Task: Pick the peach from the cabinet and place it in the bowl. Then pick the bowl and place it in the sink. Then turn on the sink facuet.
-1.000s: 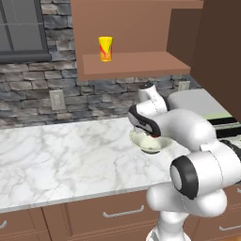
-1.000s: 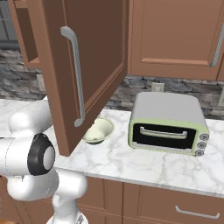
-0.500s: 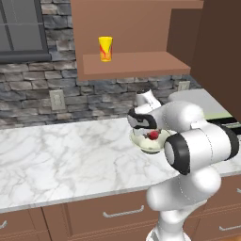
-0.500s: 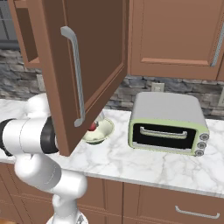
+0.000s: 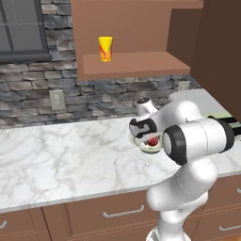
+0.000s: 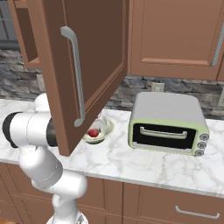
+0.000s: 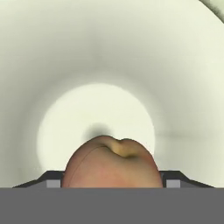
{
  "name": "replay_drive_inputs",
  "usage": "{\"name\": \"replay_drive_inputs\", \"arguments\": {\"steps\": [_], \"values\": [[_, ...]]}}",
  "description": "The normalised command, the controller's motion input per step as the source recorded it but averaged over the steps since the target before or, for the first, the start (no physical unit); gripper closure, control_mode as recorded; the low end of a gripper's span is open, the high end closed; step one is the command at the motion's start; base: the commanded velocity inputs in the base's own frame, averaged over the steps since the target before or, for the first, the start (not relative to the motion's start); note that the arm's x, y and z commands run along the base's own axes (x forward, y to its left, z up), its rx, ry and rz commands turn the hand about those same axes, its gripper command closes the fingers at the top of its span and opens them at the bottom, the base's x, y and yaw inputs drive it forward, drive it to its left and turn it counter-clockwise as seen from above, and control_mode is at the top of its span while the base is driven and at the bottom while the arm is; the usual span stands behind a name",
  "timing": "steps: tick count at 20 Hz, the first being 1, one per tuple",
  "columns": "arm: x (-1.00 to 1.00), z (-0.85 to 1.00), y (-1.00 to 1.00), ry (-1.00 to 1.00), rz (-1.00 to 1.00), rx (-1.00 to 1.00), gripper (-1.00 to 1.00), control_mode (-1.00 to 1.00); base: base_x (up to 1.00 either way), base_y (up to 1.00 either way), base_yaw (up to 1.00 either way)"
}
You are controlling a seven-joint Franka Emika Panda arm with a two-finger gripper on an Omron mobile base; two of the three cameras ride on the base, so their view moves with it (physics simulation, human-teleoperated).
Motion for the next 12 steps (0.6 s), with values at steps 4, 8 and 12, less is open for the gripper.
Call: {"name": "replay_drive_inputs", "arguments": {"steps": [4, 8, 12], "values": [[0.0, -0.14, -0.03, 0.0, 0.02, 0.0, -1.0, -1.0, 0.0, 0.0, 0.0], [0.0, 0.02, 0.0, 0.0, 0.01, 0.01, -1.0, -1.0, 0.0, 0.0, 0.0], [-0.03, 0.39, 0.0, -0.05, 0.0, 0.01, -1.0, -1.0, 0.0, 0.0, 0.0]]}}
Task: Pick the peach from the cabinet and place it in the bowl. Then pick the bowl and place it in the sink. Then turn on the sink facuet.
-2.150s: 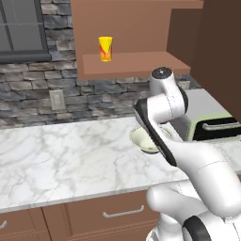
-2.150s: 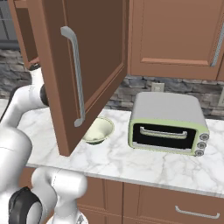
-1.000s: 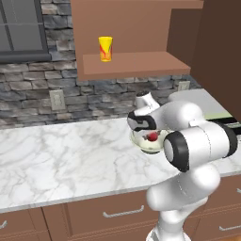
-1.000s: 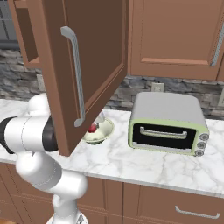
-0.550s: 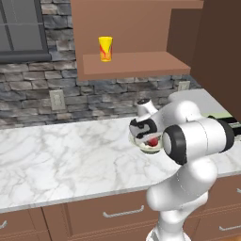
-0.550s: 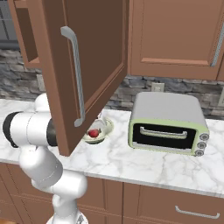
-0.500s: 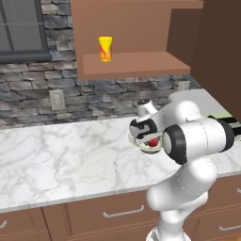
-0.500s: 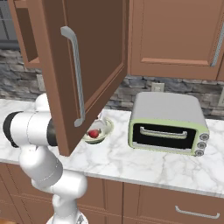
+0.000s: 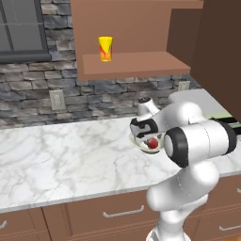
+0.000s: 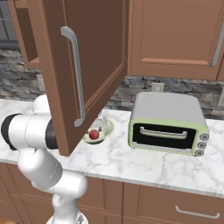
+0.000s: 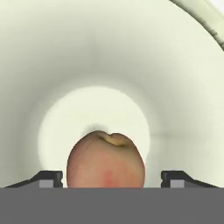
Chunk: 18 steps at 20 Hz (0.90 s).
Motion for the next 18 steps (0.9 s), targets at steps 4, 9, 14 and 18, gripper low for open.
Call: {"name": "replay_drive_inputs", "arguments": {"steps": [4, 9, 14, 18], "values": [[-0.01, 0.57, 0.0, -0.05, 0.0, 0.0, -1.0, -1.0, 0.0, 0.0, 0.0], [-0.38, 0.4, 0.19, -0.04, 0.01, 0.0, -1.0, -1.0, 0.0, 0.0, 0.0], [-0.66, 0.04, 0.64, 0.0, 0.07, 0.0, -1.0, -1.0, 0.0, 0.0, 0.0], [-0.25, -0.01, 0.38, 0.0, 0.04, 0.0, -1.0, -1.0, 0.0, 0.0, 0.0]]}}
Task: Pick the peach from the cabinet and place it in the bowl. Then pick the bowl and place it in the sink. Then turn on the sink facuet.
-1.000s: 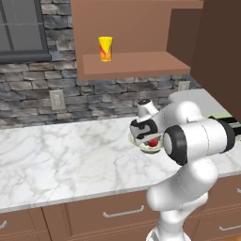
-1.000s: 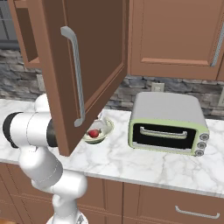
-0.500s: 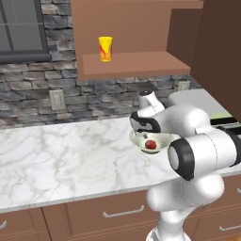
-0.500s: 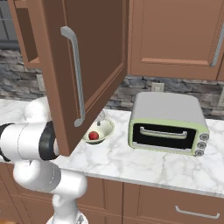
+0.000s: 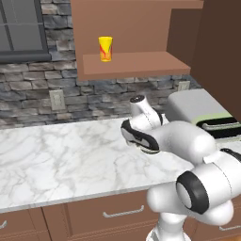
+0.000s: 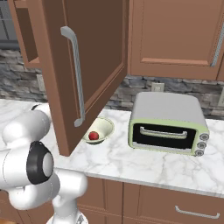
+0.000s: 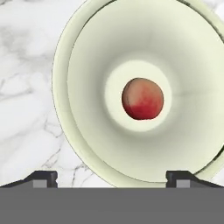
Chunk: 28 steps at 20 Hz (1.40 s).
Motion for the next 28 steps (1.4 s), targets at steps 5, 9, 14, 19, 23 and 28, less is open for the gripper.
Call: {"name": "replay_drive_inputs", "arguments": {"steps": [5, 9, 14, 19, 23, 28], "values": [[0.0, -0.11, 0.1, 0.0, 0.0, -0.04, -1.0, -1.0, 0.0, 0.0, 0.0], [0.18, -0.39, 0.12, 0.0, 0.0, -0.19, -1.0, -1.0, 0.0, 0.0, 0.0], [0.24, -0.2, -0.01, 0.0, 0.02, -0.21, -1.0, -1.0, 0.0, 0.0, 0.0], [0.11, -0.02, -0.18, 0.0, 0.01, -0.14, -1.0, -1.0, 0.0, 0.0, 0.0], [0.14, -0.23, -0.16, 0.02, 0.02, -0.11, -1.0, -1.0, 0.0, 0.0, 0.0], [0.03, -0.29, -0.15, 0.02, 0.02, -0.07, -1.0, -1.0, 0.0, 0.0, 0.0]]}}
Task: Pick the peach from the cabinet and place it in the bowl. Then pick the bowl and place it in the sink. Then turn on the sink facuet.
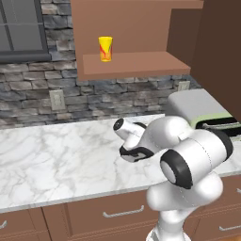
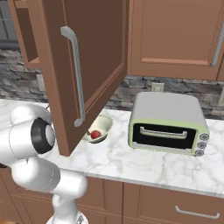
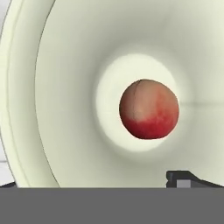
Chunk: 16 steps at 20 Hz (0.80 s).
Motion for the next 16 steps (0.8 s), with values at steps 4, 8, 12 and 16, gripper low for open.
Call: {"name": "replay_drive_inputs", "arguments": {"steps": [4, 8, 12, 16], "values": [[0.0, -0.07, -0.15, 0.0, 0.0, -0.04, 1.0, -1.0, 0.0, 0.0, 0.0], [0.0, 0.0, -0.14, 0.0, 0.0, -0.02, 1.0, -1.0, 0.0, 0.0, 0.0], [-0.04, 0.14, -0.05, 0.0, 0.0, -0.01, 1.0, -1.0, 0.0, 0.0, 0.0], [-0.41, 0.44, 0.01, 0.0, 0.0, 0.03, 1.0, -1.0, 0.0, 0.0, 0.0]]}}
